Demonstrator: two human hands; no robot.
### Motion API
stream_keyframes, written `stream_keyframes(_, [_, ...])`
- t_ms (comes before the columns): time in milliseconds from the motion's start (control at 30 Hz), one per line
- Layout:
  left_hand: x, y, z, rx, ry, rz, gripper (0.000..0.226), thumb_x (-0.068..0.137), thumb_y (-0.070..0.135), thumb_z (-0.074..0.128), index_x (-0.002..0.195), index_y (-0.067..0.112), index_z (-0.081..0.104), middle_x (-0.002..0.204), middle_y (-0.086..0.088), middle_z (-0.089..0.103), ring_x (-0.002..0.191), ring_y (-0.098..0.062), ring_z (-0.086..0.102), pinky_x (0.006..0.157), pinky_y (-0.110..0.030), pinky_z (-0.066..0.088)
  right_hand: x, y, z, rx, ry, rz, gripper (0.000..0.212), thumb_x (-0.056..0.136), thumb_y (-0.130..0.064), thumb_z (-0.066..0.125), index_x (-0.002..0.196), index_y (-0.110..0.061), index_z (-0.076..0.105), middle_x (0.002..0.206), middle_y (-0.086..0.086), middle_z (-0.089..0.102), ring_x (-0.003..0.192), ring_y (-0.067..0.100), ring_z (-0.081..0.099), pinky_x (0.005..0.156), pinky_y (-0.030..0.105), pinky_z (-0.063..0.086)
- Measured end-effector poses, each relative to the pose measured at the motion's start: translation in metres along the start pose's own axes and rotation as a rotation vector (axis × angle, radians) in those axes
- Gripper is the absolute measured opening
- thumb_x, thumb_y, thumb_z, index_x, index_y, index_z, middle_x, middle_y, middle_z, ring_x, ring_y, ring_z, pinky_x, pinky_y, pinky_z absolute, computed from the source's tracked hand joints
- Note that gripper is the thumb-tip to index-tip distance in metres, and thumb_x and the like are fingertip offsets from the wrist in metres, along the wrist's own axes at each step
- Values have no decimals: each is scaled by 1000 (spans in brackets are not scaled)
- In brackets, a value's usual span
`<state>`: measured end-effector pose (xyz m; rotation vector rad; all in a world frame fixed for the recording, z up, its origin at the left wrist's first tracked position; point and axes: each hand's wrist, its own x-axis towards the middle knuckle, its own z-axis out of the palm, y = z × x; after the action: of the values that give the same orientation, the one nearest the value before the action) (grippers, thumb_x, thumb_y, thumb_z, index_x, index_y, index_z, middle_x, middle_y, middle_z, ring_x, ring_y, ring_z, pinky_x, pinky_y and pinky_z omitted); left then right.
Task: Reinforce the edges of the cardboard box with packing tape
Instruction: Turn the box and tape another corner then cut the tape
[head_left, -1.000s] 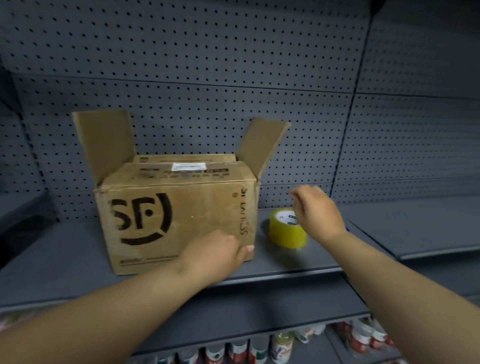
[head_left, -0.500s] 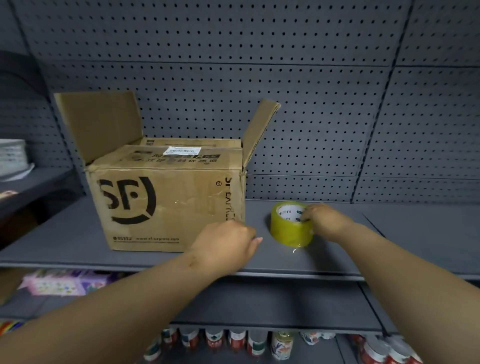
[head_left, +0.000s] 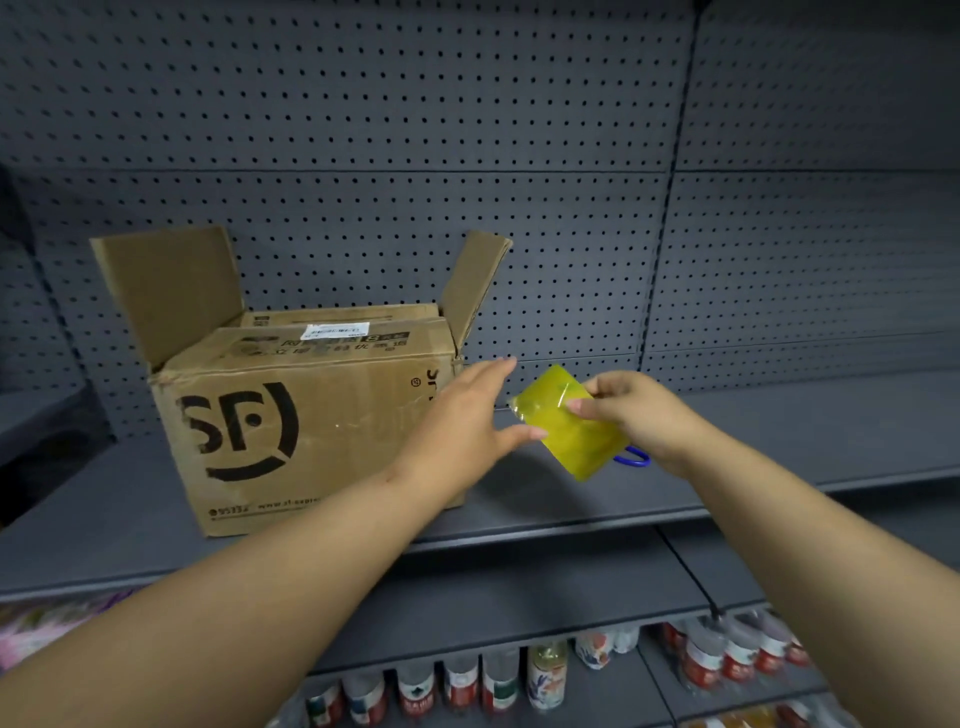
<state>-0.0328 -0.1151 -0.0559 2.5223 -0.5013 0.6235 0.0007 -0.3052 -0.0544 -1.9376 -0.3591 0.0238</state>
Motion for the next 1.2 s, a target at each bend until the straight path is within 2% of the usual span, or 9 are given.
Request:
stream_keyframes(200, [-30,-3,-41,-111,87,110,40,78,28,70,115,14,65,120,-4,64,111,-16,57,88,-10,31,-55,-45,41,110,46,-42,15,86,-15,60,71,-17,60,61,-5,63,47,0,55,52,18,40])
stream_keyframes(300, [-56,-11,-68,-133,102,169,25,82,21,67,104,10,71,112,-5,68,104,-16,62,89,-11,34,-72,-65,68,146,60,-76,16,86,-13,59,71,-16,59,54,-9,64,47,-1,56,49,13,42])
stream_keyframes(367, [-73,-19,-87,-163,99,140,18,82,19,67,96,10,72,109,-3,69,101,-13,61,91,-17,38,-81,-77,91,134,54,-98,16,87,-13,59,71,-17,59,61,-7,64,52,2,57,53,16,43])
stream_keyframes(467, [-92,-29,-124,-185,8,82,10,83,17,66,88,9,70,96,0,68,91,-12,60,85,-23,44,-92,-90,126,131,24,-121,16,88,-15,57,73,-17,57,66,-4,61,54,2,56,56,18,41])
stream_keyframes(567, [-103,-41,-174,-80,-124,19,9,84,21,64,85,13,67,80,8,63,74,-5,55,67,-18,42,-97,-98,161,51,-46,-139,10,83,-26,63,78,-19,59,77,1,66,70,12,59,69,29,43])
stream_keyframes(733, [-115,-67,-249,144,-346,-56,12,86,28,61,87,17,65,83,5,69,76,-8,64,69,-23,48,-105,-109,205,-1,-142,-169,6,87,-25,60,84,-20,62,82,-2,68,78,15,61,81,35,44])
stream_keyframes(867, [-123,-77,-274,223,-389,-50,9,87,29,60,82,22,64,78,7,71,55,-4,59,67,-26,47,-104,-122,221,-42,-120,-186,11,86,-29,60,91,-20,64,90,-1,69,84,18,62,85,40,47])
stream_keyframes(967, [-126,-84,-287,86,-389,-130,9,87,27,61,84,21,66,80,8,72,52,-3,57,58,-20,43,-99,-132,229,-48,-118,-222,4,87,-28,59,87,-24,61,86,-5,67,82,16,61,83,38,47])
stream_keyframes(1200, [-128,-101,-289,-461,-327,-270,12,78,24,63,88,17,65,89,3,73,75,-9,66,55,-13,47,-78,-140,244,99,-150,-276,4,88,-19,57,90,-18,61,84,-4,66,78,13,59,74,28,45])
